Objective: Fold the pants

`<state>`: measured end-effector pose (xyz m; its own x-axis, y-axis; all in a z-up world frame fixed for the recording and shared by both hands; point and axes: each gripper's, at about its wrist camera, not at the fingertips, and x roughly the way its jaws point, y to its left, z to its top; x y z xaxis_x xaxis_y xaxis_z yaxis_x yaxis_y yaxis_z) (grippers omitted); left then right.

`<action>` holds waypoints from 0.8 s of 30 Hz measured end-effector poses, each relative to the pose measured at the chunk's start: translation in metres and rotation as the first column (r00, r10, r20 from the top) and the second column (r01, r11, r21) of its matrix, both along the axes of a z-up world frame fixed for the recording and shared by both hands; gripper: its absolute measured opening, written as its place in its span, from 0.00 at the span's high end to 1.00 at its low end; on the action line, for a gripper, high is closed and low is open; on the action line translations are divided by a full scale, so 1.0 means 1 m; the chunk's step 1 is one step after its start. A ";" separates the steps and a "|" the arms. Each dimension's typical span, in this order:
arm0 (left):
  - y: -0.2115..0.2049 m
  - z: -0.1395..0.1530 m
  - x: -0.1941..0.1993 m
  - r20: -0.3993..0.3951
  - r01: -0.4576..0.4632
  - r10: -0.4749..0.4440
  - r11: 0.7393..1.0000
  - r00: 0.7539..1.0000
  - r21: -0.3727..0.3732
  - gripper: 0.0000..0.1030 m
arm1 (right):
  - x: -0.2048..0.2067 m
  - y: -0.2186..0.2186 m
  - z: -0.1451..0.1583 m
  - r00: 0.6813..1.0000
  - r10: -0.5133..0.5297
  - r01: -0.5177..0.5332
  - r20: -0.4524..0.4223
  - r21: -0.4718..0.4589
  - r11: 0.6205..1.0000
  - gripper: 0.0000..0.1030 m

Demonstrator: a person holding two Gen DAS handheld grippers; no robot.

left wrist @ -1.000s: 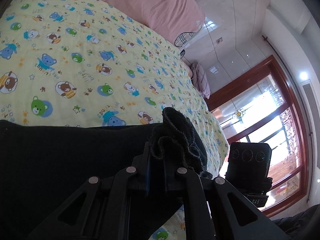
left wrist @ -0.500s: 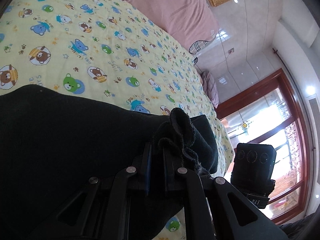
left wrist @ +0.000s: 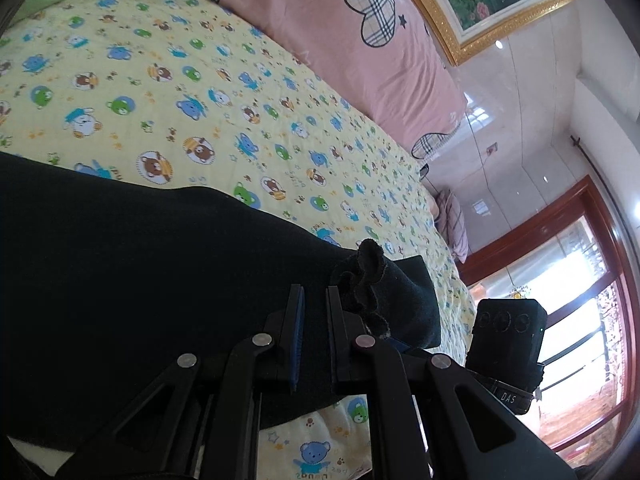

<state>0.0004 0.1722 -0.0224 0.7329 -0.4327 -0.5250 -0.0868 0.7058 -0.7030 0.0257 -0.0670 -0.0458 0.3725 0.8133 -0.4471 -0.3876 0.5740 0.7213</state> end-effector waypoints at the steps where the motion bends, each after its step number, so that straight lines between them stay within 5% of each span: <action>1: 0.003 0.001 -0.005 -0.002 -0.015 0.015 1.000 1.000 0.003 0.92 | 0.000 0.003 0.001 1.000 0.012 -0.012 0.003 -0.001 1.000 0.63; 11: 0.033 0.009 -0.066 -0.020 -0.185 0.186 0.982 0.982 0.031 0.84 | 0.007 0.041 0.015 0.991 0.125 -0.124 0.039 -0.026 0.992 0.63; 16: 0.050 0.010 -0.109 -0.046 -0.364 0.365 0.931 0.930 0.023 0.47 | 0.015 0.061 0.022 0.984 0.171 -0.169 0.053 -0.047 0.984 0.59; 24: 0.062 0.012 -0.158 -0.073 -0.499 0.500 0.866 0.863 0.034 0.47 | 0.024 0.104 0.035 0.962 0.263 -0.257 0.076 -0.080 0.963 0.55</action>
<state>-0.1580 0.2342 -0.0099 0.8063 -0.0119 -0.5914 -0.4835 0.5626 -0.6706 0.0497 0.0365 -0.0112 0.1916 0.8555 -0.4810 -0.5885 0.4924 0.6412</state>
